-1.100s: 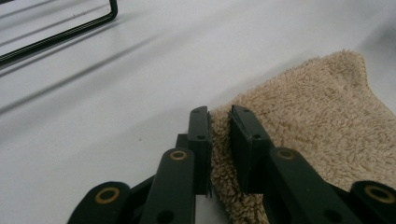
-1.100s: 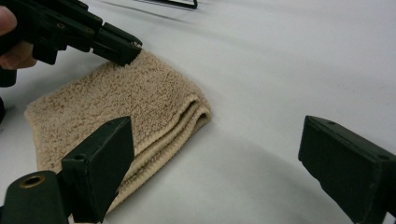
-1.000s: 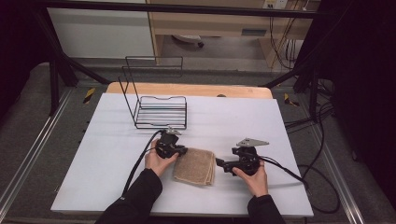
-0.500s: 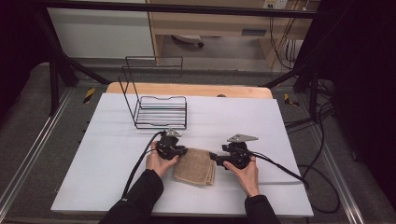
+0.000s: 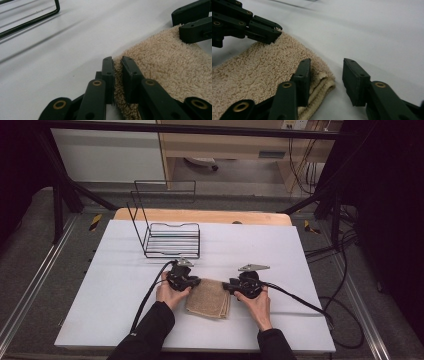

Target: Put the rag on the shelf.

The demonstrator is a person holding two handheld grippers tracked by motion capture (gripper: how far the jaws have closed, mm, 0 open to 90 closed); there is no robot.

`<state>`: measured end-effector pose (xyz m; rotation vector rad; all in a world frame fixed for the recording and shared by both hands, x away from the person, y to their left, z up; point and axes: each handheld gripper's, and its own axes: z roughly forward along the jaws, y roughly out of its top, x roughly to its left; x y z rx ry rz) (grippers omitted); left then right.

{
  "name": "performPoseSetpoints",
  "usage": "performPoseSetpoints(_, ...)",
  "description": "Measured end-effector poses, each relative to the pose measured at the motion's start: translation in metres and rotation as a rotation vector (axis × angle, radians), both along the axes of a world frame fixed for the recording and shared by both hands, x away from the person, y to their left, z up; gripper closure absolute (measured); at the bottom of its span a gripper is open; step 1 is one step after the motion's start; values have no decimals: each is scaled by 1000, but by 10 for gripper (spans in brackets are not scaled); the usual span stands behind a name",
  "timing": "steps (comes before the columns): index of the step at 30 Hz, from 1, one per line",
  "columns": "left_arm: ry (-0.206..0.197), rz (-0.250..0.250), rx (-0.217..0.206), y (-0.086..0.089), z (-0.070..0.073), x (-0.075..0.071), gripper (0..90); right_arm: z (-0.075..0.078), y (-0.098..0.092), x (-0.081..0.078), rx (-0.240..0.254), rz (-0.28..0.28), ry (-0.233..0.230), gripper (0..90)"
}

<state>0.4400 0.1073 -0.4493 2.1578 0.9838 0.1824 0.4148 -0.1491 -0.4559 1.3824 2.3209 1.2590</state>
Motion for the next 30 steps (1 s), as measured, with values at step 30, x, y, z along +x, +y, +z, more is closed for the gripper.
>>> performPoseSetpoints(30,-25,-3,-32,4,9,-3,846,5,6,-4,21,14,2,849)
